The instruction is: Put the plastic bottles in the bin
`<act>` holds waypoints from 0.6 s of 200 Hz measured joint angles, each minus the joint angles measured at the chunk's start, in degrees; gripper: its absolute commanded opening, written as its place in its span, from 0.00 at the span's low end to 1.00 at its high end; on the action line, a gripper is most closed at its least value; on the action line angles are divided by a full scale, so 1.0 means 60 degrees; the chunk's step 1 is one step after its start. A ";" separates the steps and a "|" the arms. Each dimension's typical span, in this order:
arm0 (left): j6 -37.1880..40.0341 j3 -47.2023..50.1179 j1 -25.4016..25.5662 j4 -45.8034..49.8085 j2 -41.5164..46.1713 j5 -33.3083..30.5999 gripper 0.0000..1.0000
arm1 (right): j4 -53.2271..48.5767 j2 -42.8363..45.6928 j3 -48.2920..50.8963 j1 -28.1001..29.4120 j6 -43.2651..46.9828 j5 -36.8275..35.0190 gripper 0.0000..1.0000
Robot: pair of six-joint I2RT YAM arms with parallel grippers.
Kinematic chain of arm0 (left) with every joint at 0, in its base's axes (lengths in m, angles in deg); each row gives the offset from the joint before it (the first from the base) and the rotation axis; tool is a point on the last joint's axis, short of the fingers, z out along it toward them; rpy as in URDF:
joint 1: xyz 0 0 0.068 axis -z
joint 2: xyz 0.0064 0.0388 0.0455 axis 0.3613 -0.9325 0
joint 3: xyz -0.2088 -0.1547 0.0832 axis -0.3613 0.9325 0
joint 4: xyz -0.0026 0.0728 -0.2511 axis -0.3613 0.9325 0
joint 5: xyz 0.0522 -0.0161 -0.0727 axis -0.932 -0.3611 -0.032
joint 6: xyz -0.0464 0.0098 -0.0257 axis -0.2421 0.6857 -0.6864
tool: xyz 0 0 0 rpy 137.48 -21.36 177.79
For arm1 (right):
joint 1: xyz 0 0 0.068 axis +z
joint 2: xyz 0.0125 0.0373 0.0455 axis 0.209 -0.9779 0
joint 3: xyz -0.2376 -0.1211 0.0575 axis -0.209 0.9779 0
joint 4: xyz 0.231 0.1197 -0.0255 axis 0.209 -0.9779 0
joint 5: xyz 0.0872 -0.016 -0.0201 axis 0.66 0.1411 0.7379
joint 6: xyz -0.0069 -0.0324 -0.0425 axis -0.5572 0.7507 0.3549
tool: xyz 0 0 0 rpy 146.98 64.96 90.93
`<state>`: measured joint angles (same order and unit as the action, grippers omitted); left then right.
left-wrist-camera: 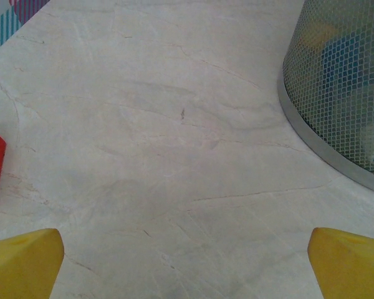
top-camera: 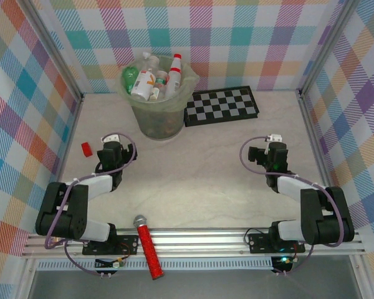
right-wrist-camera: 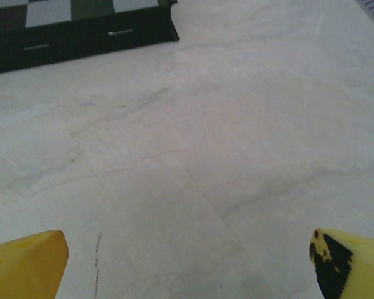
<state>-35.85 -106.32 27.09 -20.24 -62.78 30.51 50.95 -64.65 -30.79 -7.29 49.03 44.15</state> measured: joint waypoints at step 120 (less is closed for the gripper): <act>0.0488 0.0495 -0.0011 -0.2845 -0.1574 0.0113 1.00 | 0.3177 -0.1843 0.0372 -0.0386 0.0324 0.0896 0.99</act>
<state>-32.92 -103.35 27.03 -37.31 -72.22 31.18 70.01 -75.71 -28.56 -9.60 50.97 49.52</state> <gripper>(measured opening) 0.997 0.990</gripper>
